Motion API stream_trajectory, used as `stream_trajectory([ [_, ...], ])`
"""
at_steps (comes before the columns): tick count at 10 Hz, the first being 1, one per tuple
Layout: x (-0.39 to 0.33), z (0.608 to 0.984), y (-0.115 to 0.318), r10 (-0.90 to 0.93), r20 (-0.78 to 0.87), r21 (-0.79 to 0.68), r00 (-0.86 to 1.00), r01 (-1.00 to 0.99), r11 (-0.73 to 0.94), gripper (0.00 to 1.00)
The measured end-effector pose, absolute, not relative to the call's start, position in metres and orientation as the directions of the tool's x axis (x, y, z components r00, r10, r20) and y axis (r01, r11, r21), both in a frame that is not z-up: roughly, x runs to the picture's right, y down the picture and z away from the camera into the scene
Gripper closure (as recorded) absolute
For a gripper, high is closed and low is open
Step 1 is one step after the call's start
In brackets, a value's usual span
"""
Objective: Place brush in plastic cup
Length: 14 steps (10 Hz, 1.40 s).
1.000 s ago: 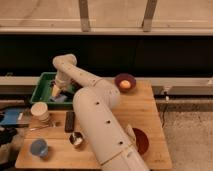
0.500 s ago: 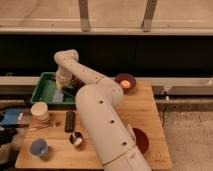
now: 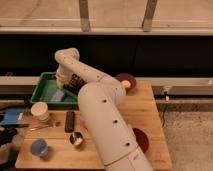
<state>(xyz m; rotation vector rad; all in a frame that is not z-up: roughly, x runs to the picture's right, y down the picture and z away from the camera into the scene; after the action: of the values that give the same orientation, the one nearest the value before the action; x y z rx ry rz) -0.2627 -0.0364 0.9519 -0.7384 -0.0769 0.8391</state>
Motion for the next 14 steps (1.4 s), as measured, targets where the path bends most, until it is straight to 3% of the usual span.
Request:
stream_trajectory([
  [8,-0.217,0.870,-0.090,0.687,-0.192,-0.543,0.701,-0.659,0.521,1.00],
  [14,-0.153,0.817,-0.055,0.693,-0.196,-0.531,0.694,-0.669,0.520,1.00],
])
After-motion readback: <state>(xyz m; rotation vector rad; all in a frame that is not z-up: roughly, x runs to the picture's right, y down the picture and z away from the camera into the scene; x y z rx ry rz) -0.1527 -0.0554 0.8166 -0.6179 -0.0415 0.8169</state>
